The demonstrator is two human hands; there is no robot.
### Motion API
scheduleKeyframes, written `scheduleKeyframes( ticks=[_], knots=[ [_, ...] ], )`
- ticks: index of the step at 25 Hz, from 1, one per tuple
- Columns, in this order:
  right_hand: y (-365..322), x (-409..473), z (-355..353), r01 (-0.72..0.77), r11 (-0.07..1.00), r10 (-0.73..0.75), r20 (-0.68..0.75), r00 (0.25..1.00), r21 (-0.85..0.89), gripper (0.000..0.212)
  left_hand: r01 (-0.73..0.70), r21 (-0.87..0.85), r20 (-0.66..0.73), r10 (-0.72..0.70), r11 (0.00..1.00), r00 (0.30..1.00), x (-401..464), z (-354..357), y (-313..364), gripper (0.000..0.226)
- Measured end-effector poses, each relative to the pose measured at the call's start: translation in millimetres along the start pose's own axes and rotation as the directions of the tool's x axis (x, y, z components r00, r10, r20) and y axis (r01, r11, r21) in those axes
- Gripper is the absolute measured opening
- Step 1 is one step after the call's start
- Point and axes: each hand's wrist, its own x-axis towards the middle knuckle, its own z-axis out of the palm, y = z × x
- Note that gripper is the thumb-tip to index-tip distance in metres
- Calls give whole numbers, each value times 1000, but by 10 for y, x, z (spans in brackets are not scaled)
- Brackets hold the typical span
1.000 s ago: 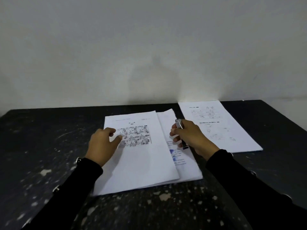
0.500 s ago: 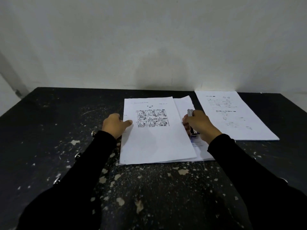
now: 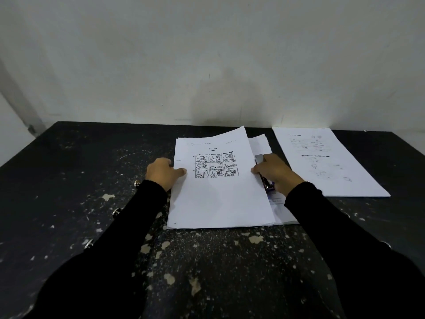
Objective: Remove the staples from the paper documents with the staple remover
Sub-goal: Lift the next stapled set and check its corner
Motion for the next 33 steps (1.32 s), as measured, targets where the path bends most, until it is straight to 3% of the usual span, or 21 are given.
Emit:
scheduleKeyframes(
  ticks=[3,6,9,12,13,15,18,20,21,24,28,33],
  knots=[
    [-7,-24,10,-16,999,16,8,1000,33,4,0,-1,14,0,1000,1000,4,3,1,41],
    [16,-45,7,-42,995,38,46,998,88,28,-9,-6,16,9,1000,1000,8,13,-7,33],
    [6,-83,-25,32,993,-38,49,998,115,9,2,-16,20,-2,1000,1000,-5,0,-2,33],
    [-17,-177,-87,159,982,-163,35,986,105,6,-4,-33,29,5,999,1000,-12,9,-9,24],
    [-27,-217,-117,197,972,-202,32,979,128,6,0,-60,17,1,998,1000,-17,15,-15,37],
    [-75,-335,-200,251,950,-263,44,964,186,7,14,-241,14,-11,970,1000,-35,2,21,62],
    [-140,-491,-302,314,914,-336,42,941,258,22,32,-692,87,39,721,995,-120,-71,186,43],
    [-155,-536,-343,366,898,-374,-17,927,246,19,-32,-769,58,120,639,991,-186,-144,310,31],
    [-171,-561,-357,384,896,-383,-49,923,224,11,-97,-782,20,180,616,983,-248,-180,371,29],
    [-305,-610,-442,457,875,-439,-134,888,161,12,-289,-803,-137,309,521,941,-393,-320,614,24],
    [-453,-728,-521,563,818,-535,-207,819,116,17,-555,-604,-354,432,572,830,-464,-462,785,10],
    [-284,-799,-492,556,826,-536,-176,826,92,8,-510,-627,-289,432,589,854,-474,-361,588,13]
  ],
)
